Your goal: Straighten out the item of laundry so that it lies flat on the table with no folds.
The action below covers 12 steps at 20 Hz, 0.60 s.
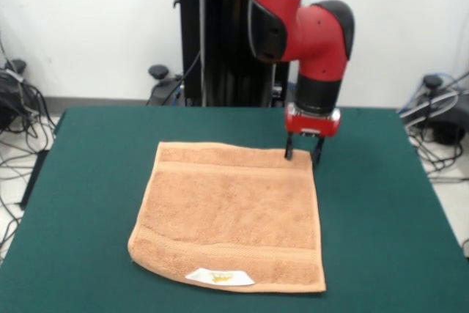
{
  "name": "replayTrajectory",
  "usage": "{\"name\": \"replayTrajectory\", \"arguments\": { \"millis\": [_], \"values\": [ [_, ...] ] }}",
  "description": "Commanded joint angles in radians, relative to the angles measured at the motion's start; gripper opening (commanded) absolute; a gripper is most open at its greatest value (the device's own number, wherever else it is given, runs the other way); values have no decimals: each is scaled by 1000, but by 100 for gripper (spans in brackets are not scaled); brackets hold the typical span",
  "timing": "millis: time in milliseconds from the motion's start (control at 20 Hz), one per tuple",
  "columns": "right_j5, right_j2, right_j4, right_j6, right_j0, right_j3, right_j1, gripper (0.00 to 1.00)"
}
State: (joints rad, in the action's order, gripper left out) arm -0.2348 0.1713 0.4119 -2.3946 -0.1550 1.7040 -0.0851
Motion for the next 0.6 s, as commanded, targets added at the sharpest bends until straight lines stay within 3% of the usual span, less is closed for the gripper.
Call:
{"name": "replayTrajectory", "arguments": {
  "millis": [50, 450, 600],
  "values": [
    [25, -76, -54, -134, -78, 135, 25, 100],
    [-89, -40, -48, -132, -102, 145, 88, 100],
    [-55, -42, -24, -107, -45, 131, 63, 100]
  ]
}}
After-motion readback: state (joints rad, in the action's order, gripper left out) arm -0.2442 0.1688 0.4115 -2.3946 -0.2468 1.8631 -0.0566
